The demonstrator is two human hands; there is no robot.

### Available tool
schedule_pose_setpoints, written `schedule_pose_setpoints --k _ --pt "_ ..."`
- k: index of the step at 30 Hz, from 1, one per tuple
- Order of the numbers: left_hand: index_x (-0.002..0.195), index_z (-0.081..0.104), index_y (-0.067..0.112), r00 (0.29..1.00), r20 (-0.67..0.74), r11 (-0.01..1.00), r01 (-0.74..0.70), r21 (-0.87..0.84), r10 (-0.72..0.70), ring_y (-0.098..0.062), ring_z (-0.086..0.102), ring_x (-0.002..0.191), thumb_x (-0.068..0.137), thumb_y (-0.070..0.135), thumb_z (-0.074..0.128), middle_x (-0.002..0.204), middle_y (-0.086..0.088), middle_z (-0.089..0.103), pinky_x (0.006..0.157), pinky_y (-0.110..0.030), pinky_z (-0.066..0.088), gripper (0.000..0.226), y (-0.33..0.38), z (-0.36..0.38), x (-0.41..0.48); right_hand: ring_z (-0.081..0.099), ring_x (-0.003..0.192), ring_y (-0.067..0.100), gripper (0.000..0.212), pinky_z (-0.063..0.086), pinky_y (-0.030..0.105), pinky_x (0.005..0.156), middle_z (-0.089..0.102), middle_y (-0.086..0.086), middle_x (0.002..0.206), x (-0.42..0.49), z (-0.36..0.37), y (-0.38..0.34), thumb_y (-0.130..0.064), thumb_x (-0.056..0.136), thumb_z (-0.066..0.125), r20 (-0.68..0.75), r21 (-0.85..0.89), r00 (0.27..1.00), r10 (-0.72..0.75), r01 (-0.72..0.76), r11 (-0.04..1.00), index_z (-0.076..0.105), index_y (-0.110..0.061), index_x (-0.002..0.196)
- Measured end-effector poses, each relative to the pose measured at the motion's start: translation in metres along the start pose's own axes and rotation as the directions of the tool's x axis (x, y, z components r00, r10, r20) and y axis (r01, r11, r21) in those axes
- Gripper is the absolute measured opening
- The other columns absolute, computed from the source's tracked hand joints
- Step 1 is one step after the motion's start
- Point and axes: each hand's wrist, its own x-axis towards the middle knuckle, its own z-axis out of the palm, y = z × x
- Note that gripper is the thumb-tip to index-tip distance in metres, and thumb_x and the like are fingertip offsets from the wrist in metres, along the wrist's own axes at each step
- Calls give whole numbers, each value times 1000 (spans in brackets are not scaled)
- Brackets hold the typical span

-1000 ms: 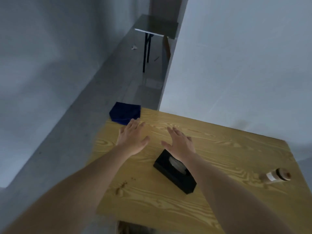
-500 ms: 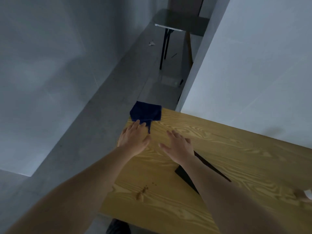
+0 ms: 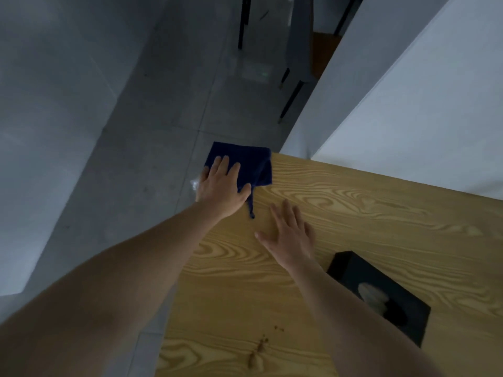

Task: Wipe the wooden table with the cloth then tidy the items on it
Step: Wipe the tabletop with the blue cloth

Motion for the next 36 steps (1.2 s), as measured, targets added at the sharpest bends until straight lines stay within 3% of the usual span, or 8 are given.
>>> schedule_pose_setpoints --k 3,8,18,27,36 --pt "167 14 21 1000 -2 1000 -10 0 10 -26 -4 163 102 64 34 177 -10 1 131 -48 2 81 0 5 39 -24 158 14 90 -3 48 129 -19 -9 174 -2 18 3 -88 91 26 -86 12 996 8 -7 1000 -4 -46 164" --pt "168 7 25 999 12 999 34 35 -34 -30 -6 163 97 79 22 176 -14 -2 130 -51 0 90 4 22 84 -13 161 16 88 2 49 129 -5 -7 176 1 29 5 -89 91 28 -195 -16 981 1 -4 1000 11 -44 165" --pt "167 0 34 996 -79 990 52 132 -41 -32 -10 162 92 85 9 176 -16 -4 127 -64 -4 92 5 46 79 -8 162 18 87 4 48 128 -2 -6 175 3 33 8 -89 90 29 -222 -43 975 5 -15 999 15 -44 164" --pt "166 0 39 998 -59 985 42 165 -33 -30 -10 162 87 90 11 176 -12 -5 124 -70 -2 95 -2 69 3 -6 162 18 82 3 48 130 4 -3 176 -8 36 16 -81 93 35 -215 -25 975 -55 50 998 18 -42 164" --pt "166 3 40 995 -84 985 70 159 -57 -27 -10 162 86 90 12 177 -10 -4 125 -67 -2 95 -11 108 -125 -6 162 16 73 -1 42 129 3 -7 176 -69 63 26 -67 99 33 -183 24 981 -62 67 997 17 -40 165"
